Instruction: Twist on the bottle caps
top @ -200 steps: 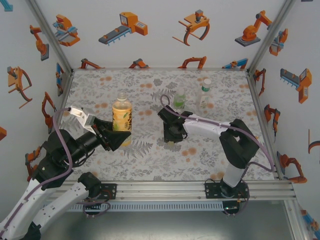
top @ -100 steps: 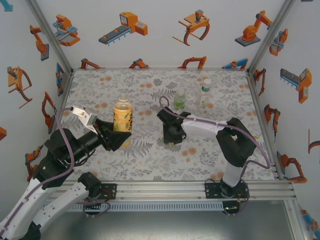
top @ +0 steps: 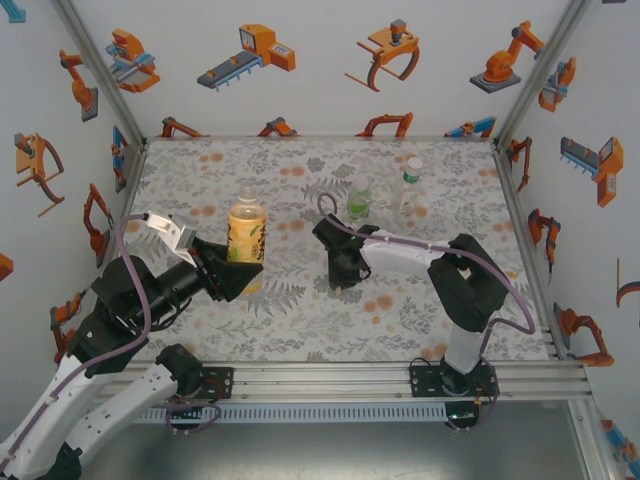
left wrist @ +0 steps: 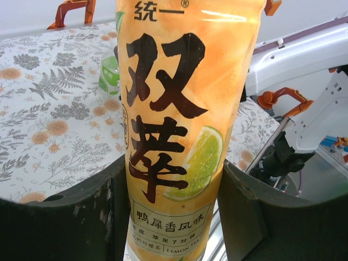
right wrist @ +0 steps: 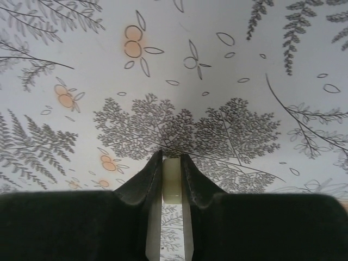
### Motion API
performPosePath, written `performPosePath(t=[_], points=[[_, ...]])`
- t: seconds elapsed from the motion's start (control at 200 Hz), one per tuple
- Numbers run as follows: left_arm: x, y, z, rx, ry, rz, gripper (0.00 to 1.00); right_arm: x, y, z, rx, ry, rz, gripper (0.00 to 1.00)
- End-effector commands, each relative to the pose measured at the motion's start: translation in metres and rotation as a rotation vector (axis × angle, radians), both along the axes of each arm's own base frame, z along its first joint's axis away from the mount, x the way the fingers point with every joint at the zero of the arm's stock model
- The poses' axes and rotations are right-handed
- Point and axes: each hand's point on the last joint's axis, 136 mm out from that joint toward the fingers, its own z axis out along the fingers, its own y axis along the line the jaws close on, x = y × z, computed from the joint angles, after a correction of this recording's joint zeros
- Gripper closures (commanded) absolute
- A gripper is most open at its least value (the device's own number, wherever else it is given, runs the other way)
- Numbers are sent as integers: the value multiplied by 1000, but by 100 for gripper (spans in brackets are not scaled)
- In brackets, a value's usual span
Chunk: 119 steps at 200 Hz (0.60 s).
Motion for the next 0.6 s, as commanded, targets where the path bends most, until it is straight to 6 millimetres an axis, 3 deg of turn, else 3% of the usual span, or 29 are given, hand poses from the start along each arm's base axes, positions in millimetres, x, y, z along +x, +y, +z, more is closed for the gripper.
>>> performPosePath(t=[0.0, 0.205, 0.436, 0.591], points=[[-2, 4, 11, -17, -44, 12, 100, 6, 17, 17, 147, -25, -23, 83], [-1, 4, 5, 1, -8, 13, 100, 10, 26, 8, 345, 10, -79, 83], [-1, 7, 6, -6, 4, 25, 100, 4, -16, -11, 216, 20, -142, 72], [-3, 9, 6, -6, 6, 30, 100, 0, -43, -8, 91, 9, -161, 63]])
